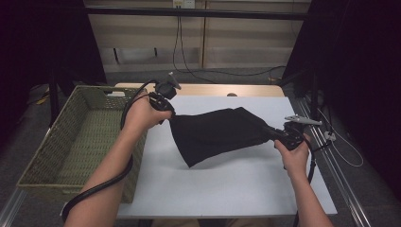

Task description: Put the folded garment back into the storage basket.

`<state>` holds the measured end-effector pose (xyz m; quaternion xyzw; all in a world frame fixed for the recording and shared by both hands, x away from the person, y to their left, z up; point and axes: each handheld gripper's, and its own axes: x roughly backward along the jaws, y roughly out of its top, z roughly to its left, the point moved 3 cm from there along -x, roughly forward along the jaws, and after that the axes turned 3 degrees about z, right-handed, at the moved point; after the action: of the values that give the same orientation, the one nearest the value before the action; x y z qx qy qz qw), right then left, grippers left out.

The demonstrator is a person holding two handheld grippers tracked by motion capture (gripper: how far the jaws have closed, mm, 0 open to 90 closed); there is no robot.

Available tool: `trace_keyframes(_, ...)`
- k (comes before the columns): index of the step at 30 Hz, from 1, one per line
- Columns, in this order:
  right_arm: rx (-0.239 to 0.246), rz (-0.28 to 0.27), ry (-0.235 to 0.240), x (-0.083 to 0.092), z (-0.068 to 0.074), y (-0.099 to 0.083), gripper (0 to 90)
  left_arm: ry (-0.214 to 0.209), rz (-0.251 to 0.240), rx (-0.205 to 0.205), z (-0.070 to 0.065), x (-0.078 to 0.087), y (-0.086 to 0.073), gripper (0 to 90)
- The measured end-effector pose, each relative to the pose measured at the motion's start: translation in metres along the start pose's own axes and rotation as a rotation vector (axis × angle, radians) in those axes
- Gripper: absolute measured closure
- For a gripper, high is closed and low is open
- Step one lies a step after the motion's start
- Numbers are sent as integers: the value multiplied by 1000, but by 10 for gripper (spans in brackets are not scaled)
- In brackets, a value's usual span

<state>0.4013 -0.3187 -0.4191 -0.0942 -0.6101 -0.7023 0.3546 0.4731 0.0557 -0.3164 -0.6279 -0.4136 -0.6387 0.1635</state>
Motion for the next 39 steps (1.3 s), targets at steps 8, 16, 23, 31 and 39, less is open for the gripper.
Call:
trace_keyframes(8, 14, 3, 23, -4, 11, 12, 810, 16, 20, 10, 6, 17, -3, 865)
trace_keyframes(16, 27, 8, 42, -9, 22, 22, 810, 32, 49, 13, 13, 29, -2, 865)
trace_keyframes(23, 39, 0, 50, -8, 28, 35, 809, 44, 53, 13, 15, 43, 0, 865)
trace_keyframes(31, 49, 0, 64, -9, 36, 50, 809, 58, 62, 18, 18, 60, 3, 865)
trace_keyframes(39, 67, -8, 75, -9, 43, 64, 809, 52, 70, 38, 22, 74, 5, 865)
